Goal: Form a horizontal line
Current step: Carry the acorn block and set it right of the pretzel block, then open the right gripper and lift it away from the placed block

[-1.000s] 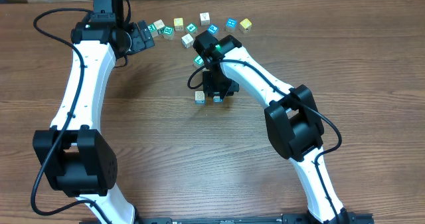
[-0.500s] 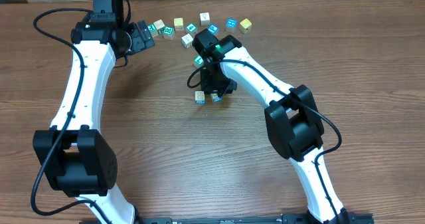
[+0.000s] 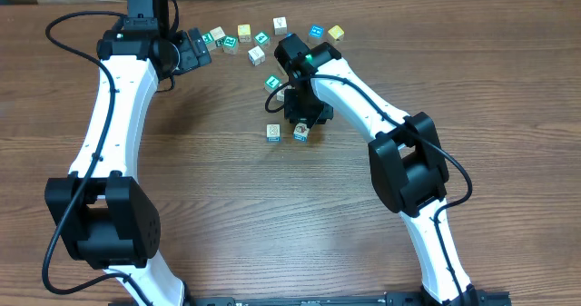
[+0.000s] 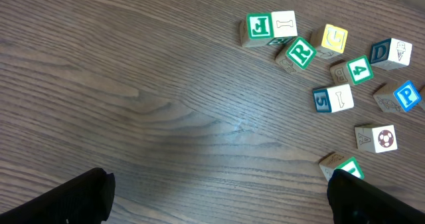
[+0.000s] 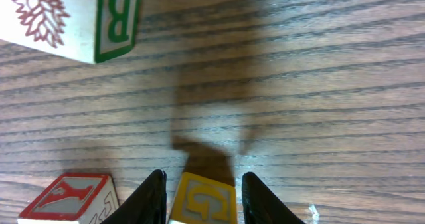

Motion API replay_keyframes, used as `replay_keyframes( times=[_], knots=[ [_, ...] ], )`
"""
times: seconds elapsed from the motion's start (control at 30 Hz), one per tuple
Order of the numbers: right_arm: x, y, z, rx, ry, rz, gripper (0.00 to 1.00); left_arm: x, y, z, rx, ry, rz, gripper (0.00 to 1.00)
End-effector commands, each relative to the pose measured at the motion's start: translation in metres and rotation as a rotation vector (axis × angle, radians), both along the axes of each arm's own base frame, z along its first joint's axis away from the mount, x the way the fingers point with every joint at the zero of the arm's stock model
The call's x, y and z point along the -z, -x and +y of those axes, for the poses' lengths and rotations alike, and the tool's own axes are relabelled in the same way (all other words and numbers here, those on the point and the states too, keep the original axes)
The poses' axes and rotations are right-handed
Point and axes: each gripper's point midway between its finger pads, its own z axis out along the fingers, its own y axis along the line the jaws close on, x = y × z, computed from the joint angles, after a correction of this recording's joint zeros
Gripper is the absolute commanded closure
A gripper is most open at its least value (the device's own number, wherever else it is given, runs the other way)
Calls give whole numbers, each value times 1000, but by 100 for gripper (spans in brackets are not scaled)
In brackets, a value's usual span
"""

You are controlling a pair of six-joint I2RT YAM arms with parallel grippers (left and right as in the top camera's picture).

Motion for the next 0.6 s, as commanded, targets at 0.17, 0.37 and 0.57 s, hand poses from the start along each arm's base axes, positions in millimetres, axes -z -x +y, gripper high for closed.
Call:
replay_keyframes(
  times=[0.17,0.37,0.57],
  knots=[
    [-7,-4,6,8,-41,-16,67,-6,-2,0,7,-1,-15,0],
    [-33,-25,-7,50,-53,-55,67,-6,-2,0,7,-1,-15,0],
    [-42,-28,-52,185,-26,12,86,-6,-2,0,7,-1,-15,0]
  ],
)
